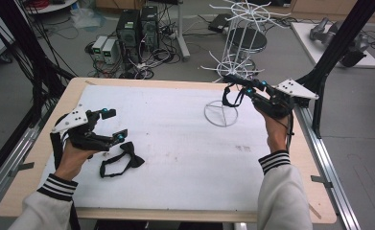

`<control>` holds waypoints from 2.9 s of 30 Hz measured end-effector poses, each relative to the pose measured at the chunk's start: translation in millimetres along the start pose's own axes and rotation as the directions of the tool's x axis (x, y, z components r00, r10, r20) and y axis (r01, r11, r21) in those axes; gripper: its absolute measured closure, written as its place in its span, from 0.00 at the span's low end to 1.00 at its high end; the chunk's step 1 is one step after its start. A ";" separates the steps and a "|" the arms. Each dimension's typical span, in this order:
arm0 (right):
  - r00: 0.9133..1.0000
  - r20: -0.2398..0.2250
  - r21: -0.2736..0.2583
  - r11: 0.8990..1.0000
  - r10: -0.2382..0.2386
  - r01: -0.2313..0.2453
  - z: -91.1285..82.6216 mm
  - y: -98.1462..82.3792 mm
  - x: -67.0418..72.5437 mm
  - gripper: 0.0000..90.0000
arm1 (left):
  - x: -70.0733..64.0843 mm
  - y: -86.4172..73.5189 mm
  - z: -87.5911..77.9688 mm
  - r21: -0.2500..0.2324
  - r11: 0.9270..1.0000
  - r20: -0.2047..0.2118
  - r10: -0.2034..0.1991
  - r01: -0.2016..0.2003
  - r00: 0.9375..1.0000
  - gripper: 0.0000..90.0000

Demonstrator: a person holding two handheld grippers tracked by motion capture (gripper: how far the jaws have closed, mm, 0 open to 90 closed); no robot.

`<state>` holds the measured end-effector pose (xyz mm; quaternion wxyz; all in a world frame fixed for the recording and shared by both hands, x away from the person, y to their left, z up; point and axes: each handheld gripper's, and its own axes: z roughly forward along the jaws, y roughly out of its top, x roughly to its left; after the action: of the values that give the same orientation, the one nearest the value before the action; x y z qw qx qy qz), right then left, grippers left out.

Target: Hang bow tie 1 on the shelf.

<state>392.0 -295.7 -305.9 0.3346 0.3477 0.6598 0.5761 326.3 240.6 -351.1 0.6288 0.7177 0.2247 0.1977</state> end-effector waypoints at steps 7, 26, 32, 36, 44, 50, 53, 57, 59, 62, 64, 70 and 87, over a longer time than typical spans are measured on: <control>0.998 0.059 -0.002 1.000 -0.029 0.029 -5.3 1.8 2.0 0.47 | -2.0 0.9 2.3 0.005 1.000 0.007 0.003 -0.003 1.000 0.14; 0.987 0.162 -0.008 1.000 0.011 -0.010 -13.4 1.7 -5.0 0.35 | -2.9 1.1 3.8 0.002 1.000 0.015 0.003 -0.003 1.000 0.14; 0.987 0.161 -0.018 1.000 0.013 -0.010 -16.0 3.0 -4.0 0.26 | -3.2 0.9 3.0 -0.002 1.000 0.011 0.000 0.000 1.000 0.14; 0.987 0.158 -0.031 0.999 0.014 -0.009 -18.8 3.8 -1.9 0.22 | -3.6 0.9 2.2 -0.003 1.000 0.010 0.001 -0.001 1.000 0.14; 0.991 0.135 -0.052 0.998 -0.013 0.020 -27.5 4.2 9.7 0.18 | -3.6 0.9 0.2 -0.013 1.000 0.004 -0.002 0.002 1.000 0.14; 0.991 0.132 -0.086 0.995 -0.037 0.049 -36.9 4.2 21.9 0.15 | -3.6 -0.5 -4.3 -0.029 1.000 -0.014 -0.003 0.003 1.000 0.14; 0.990 0.132 -0.094 0.994 -0.044 0.057 -42.9 2.9 29.1 0.14 | -3.5 -1.7 -7.5 -0.035 0.999 -0.027 -0.005 0.004 1.000 0.14; 0.990 0.133 -0.101 0.993 -0.042 0.056 -49.9 -2.1 37.3 0.13 | -5.3 -3.4 -12.0 -0.035 0.999 -0.055 0.009 -0.011 0.998 0.14; 0.991 0.130 -0.107 0.993 -0.028 0.042 -53.7 -5.1 41.3 0.12 | -6.4 -3.7 -14.1 -0.033 0.999 -0.061 0.010 -0.012 0.998 0.14; 0.992 0.125 -0.125 0.992 -0.018 0.034 -59.5 -11.5 45.7 0.12 | -7.1 -3.3 -17.3 -0.029 0.999 -0.069 0.012 -0.014 0.998 0.14; 0.993 0.115 -0.124 0.992 -0.011 0.025 -61.9 -16.2 48.7 0.11 | -6.6 -2.9 -20.3 -0.035 0.999 -0.074 0.014 -0.016 0.997 0.14; 0.996 0.089 -0.114 0.993 -0.022 0.033 -65.8 -32.0 61.8 0.11 | -4.0 -3.6 -30.1 -0.061 0.998 -0.097 0.012 -0.018 0.995 0.14; 0.996 0.072 -0.109 0.992 -0.060 0.068 -67.5 -58.1 92.2 0.11 | 1.0 -23.1 -51.6 -0.081 0.997 -0.125 -0.004 -0.006 0.992 0.14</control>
<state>281.6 -258.9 -359.7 0.3939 0.3267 0.6257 0.5887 296.2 285.6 -367.3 0.6418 0.6780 0.2550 0.2517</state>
